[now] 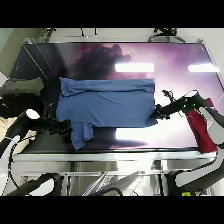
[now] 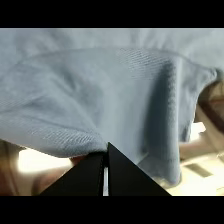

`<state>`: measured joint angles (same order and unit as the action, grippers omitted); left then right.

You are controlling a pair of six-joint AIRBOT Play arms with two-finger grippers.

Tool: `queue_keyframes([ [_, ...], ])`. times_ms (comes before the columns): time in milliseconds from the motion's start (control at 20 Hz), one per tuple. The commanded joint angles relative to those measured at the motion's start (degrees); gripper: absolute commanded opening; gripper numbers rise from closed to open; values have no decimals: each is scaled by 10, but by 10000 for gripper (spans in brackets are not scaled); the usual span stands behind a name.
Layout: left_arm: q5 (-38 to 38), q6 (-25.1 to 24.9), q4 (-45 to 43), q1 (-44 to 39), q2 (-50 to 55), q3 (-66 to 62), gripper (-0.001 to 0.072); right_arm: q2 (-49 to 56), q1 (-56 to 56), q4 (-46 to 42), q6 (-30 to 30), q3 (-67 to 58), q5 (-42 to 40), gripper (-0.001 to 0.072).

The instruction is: Fold the shirts.

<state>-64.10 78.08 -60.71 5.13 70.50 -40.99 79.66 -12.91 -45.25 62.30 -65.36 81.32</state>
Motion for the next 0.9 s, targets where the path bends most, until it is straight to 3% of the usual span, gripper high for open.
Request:
queue_keyframes([
  [0,-24,8,-51,5,-33,-1,14,-2,-10,-39,13,0,16,18],
  [150,-48,10,-68,53,-89,-1,14,-12,-38,-82,31,2,14,18],
  [450,13,-31,43,78,-165,-22,14,-17,-40,7,0,-2,-17,18],
  [850,35,-30,53,37,38,-344,14,17,-24,69,-11,-185,-151,18],
])
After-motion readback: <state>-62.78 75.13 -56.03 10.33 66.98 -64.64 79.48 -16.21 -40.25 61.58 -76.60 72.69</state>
